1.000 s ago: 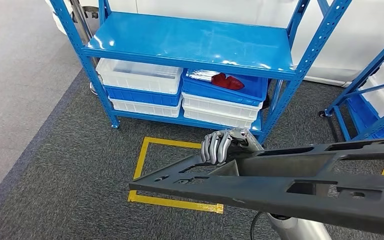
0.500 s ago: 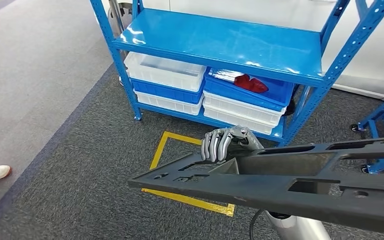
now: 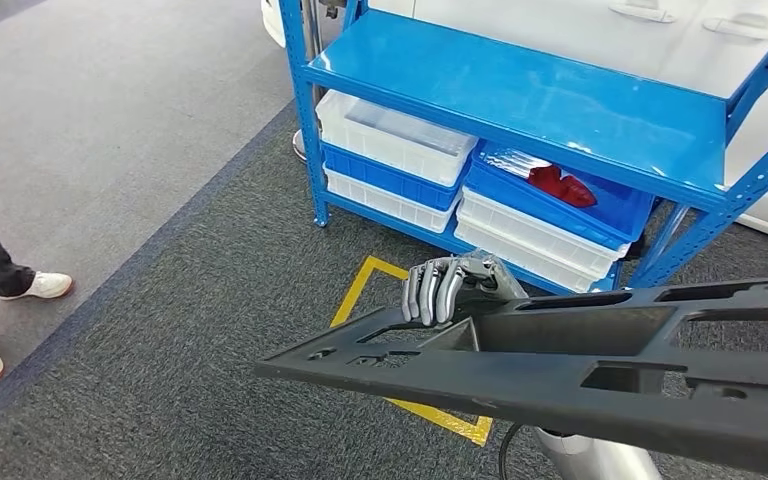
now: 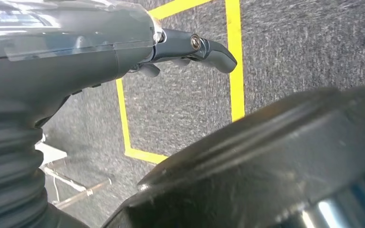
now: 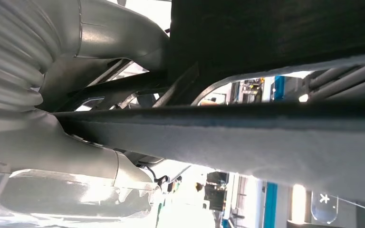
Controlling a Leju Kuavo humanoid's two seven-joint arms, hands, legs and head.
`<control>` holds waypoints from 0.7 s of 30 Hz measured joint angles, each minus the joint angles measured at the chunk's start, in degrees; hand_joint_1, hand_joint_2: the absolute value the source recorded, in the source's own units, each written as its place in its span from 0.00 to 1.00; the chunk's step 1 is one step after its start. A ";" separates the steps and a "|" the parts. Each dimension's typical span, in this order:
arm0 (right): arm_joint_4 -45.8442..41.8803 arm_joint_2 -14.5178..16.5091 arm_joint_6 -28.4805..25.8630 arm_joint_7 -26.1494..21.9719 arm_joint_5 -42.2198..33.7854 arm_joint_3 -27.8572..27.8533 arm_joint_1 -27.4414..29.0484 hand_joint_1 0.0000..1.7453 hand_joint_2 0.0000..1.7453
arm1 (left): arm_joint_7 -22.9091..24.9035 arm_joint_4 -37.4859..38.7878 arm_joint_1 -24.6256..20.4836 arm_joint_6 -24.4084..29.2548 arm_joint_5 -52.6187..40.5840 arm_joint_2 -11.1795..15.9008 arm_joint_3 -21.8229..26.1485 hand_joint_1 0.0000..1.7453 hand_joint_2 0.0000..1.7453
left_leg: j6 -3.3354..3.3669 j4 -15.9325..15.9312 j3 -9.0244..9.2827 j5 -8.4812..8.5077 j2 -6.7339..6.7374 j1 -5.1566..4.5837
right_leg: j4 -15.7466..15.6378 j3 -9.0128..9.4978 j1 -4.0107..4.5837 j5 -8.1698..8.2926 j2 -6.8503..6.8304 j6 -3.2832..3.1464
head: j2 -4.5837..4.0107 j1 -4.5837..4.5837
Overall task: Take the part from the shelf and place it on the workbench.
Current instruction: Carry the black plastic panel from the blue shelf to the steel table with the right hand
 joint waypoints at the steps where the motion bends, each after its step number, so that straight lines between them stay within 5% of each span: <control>1: 0.04 0.00 -0.05 0.00 0.00 0.00 0.01 0.75 1.00 | 0.00 -0.01 -0.08 -0.01 -0.01 -0.01 0.00 0.00 1.00 | -0.11 0.15 -0.15 0.10 -0.78 0.03 | -0.92 0.49 -0.11 1.11 0.10 0.03 | 0.00 0.01; 3: 0.07 0.00 -0.19 -0.01 0.02 0.00 -0.01 0.75 1.00 | 0.00 -0.01 -0.26 -0.02 -0.05 -0.04 0.00 0.00 1.00 | -0.46 0.63 -0.41 0.17 -2.34 0.14 | -8.16 4.25 -0.51 4.79 1.81 -0.02 | 0.00 0.01; 5: 0.04 0.00 -0.40 -0.04 0.06 0.01 0.03 0.75 1.00 | 0.00 -0.01 -0.43 -0.02 -0.12 -0.07 0.00 0.00 1.00 | -1.05 1.26 -0.92 0.21 -3.62 0.13 | -14.31 7.21 -0.73 6.79 4.13 -0.26 | 0.00 0.00; 6: 0.03 0.00 -0.53 -0.07 0.11 0.01 0.07 0.75 1.00 | 0.00 -0.01 -0.48 -0.01 -0.15 -0.06 0.00 0.00 1.00 | -1.42 1.40 -1.24 0.32 -4.18 0.17 | -15.41 7.61 -0.67 6.88 4.74 -0.48 | 0.00 -0.01; 8: 0.00 0.03 -0.73 -0.12 0.22 0.03 0.12 0.75 1.00 | 0.00 -0.01 -0.54 -0.01 -0.20 -0.02 0.00 0.00 1.00 | -2.17 1.21 -1.74 0.70 -5.17 0.25 | -15.57 7.42 -0.56 7.20 3.63 -1.11 | 0.00 0.00; 11: -0.04 0.11 -0.87 -0.20 0.43 0.06 0.14 0.75 1.00 | 0.09 -0.01 -0.46 -0.08 -0.31 0.08 0.00 0.00 1.00 | -3.04 4.42 -3.55 -1.47 -2.03 0.11 | -16.22 7.47 -0.73 7.77 1.45 -2.26 | 0.00 -0.01; 13: -0.08 0.13 -0.98 -0.27 0.56 0.07 0.32 0.75 1.00 | 0.14 -0.01 -0.41 -0.13 -0.36 0.11 0.00 0.00 1.00 | -3.53 11.90 -6.85 -5.57 0.73 0.14 | -16.27 7.36 -0.49 7.82 -0.12 -2.61 | 0.00 -0.02; 15: -0.09 0.13 -1.19 -0.32 0.67 0.08 0.55 0.75 1.00 | 0.13 -0.01 -0.47 -0.18 -0.40 0.15 0.00 0.00 1.00 | -3.81 17.77 -9.19 -7.72 1.36 0.17 | -16.24 7.28 -0.31 7.78 -1.90 -2.68 | 0.00 -0.02; 16: -0.09 0.13 -1.33 -0.36 0.70 0.09 0.62 0.75 1.00 | 0.15 -0.01 -0.48 -0.21 -0.48 0.17 0.00 0.00 1.00 | -3.83 17.45 -8.68 -7.13 1.48 0.17 | -16.22 7.30 -0.27 7.75 -2.74 -2.68 | 0.00 -0.02; 18: -0.11 0.15 -1.62 -0.44 0.75 0.10 0.64 0.75 1.00 | 0.26 -0.01 -0.32 -0.26 -0.67 0.20 0.00 0.00 1.00 | -3.63 10.94 -4.71 -3.91 2.52 0.15 | -16.19 7.46 -0.20 7.62 -4.09 -2.57 | 0.00 -0.02; 21: -0.22 0.17 -1.87 -0.51 0.83 0.11 0.64 0.75 1.00 | 0.47 -0.01 0.24 -0.34 -0.85 0.20 0.00 0.00 1.00 | -2.31 2.09 0.04 -1.64 6.56 -0.30 | -16.14 7.71 0.35 7.37 -5.45 -2.04 | 0.00 -0.01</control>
